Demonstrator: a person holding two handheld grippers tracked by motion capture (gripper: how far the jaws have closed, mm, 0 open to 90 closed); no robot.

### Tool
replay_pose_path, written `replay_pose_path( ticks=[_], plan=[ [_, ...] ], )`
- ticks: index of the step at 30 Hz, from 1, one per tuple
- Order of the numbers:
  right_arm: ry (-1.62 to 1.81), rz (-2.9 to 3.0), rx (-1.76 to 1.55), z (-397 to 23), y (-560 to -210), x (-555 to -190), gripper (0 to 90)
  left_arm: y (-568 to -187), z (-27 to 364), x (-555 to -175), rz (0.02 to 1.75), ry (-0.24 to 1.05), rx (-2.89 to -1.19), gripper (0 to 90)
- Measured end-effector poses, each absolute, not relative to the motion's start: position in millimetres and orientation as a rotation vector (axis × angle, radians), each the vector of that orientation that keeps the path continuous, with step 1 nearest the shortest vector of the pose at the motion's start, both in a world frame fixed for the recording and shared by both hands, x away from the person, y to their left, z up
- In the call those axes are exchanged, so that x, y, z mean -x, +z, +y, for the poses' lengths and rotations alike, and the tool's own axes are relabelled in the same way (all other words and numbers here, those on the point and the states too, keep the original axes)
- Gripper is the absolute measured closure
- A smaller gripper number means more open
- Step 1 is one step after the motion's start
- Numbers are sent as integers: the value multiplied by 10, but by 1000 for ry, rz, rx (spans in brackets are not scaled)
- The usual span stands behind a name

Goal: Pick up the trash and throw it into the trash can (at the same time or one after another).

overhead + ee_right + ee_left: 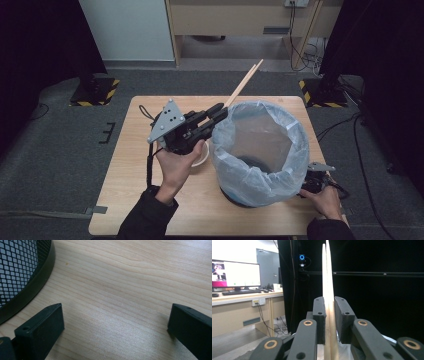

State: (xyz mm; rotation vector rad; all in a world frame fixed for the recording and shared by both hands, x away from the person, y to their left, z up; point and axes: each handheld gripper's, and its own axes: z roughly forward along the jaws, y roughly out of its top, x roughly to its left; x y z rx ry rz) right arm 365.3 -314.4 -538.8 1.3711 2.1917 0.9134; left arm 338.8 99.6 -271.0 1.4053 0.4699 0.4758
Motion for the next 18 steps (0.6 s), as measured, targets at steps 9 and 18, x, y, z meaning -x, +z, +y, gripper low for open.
replay_pose_path(
  ticks=[9,18],
  plan=[
    [914,2192,-1370,-3144,-5388,-3654,7,-2699,771,-3411,450,439,-1416,793],
    [914,2192,-1370,-3144,-5388,-3654,7,-2736,567,-3452,442,406,-1447,793]
  ],
)
